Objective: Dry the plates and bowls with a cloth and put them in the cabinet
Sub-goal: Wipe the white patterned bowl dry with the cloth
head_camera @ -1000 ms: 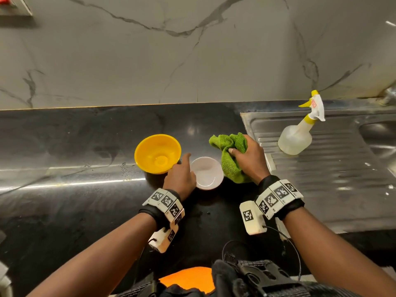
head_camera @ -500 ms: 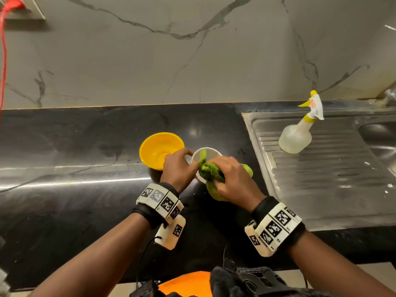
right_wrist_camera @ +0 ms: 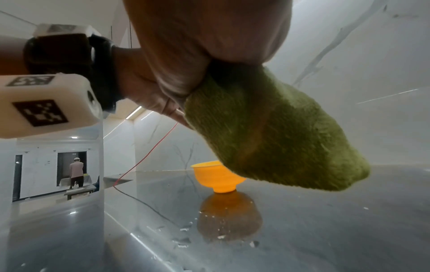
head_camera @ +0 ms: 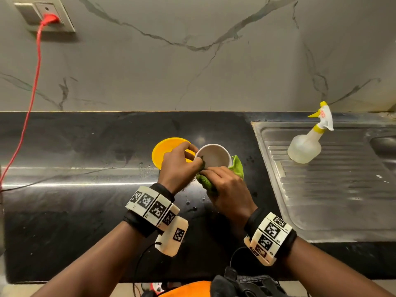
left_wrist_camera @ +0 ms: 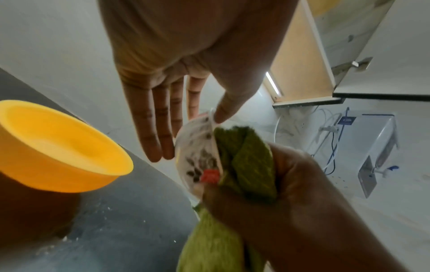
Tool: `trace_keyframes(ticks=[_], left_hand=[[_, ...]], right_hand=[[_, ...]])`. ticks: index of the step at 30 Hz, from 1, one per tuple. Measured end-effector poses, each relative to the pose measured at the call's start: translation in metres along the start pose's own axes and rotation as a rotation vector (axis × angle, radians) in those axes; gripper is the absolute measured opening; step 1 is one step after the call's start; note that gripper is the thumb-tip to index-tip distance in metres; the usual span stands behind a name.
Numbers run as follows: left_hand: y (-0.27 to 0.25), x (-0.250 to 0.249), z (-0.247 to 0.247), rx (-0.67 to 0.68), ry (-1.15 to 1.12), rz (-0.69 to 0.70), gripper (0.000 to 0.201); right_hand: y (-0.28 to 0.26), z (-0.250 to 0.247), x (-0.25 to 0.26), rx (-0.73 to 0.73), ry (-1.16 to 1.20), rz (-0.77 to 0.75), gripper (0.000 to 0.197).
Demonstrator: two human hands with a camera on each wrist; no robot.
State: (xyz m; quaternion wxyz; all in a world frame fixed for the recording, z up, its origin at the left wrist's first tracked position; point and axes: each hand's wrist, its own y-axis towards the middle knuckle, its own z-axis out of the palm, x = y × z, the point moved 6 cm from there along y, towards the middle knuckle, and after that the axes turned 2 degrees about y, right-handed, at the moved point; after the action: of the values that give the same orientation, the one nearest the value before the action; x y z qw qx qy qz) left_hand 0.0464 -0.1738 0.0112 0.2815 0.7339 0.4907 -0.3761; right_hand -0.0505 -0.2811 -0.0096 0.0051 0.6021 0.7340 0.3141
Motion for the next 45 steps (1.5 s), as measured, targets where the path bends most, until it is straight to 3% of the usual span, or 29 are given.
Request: trace_keyframes(ticks=[3, 6, 8, 13, 19, 27, 29, 32, 37, 40, 45], left_hand=[[-0.005, -0.009, 0.000, 0.014, -0.186, 0.007, 0.025], [-0.014, -0.014, 0.006, 0.166, -0.605, -0.120, 0.042], [-0.015, -0.011, 0.003, 0.214, -0.750, -0.193, 0.034], [-0.003, -0.003, -0.011, 0.049, -0.598, 0.001, 0.031], [0.000, -0.002, -0.011, 0.021, -0.498, 0.084, 0.034], [0.012, -0.009, -0.009, 0.017, -0.426, 0.155, 0.019], [0.013, -0.011, -0.008, 0.012, -0.419, 0.160, 0.019], [0.018, -0.012, -0.005, -0.003, -0.399, 0.171, 0.030], [0.024, -0.021, -0.001, -0.049, -0.441, 0.185, 0.036], [0.028, -0.019, -0.004, -0.101, -0.491, 0.124, 0.038], [0.028, -0.016, -0.003, -0.091, -0.545, 0.106, 0.037]], right_hand=[[0.010, -0.009, 0.007, -0.057, 0.067, -0.066, 0.023], [0.013, -0.009, 0.020, -0.106, 0.180, -0.102, 0.030], [0.012, -0.008, 0.026, -0.132, 0.241, -0.111, 0.036], [0.014, 0.000, 0.030, -0.091, 0.295, -0.130, 0.032], [0.016, 0.010, 0.014, 0.020, 0.025, -0.091, 0.028], [0.016, 0.013, 0.011, 0.006, 0.253, -0.068, 0.039], [0.021, 0.012, 0.002, 0.034, 0.329, 0.004, 0.038], [0.032, 0.008, -0.011, 0.130, 0.651, 0.185, 0.032], [0.049, -0.004, -0.010, 0.073, 0.821, 0.333, 0.025], [0.050, -0.004, -0.004, 0.091, 0.714, 0.249, 0.022], [0.045, 0.006, 0.005, 0.074, 0.446, 0.144, 0.038]])
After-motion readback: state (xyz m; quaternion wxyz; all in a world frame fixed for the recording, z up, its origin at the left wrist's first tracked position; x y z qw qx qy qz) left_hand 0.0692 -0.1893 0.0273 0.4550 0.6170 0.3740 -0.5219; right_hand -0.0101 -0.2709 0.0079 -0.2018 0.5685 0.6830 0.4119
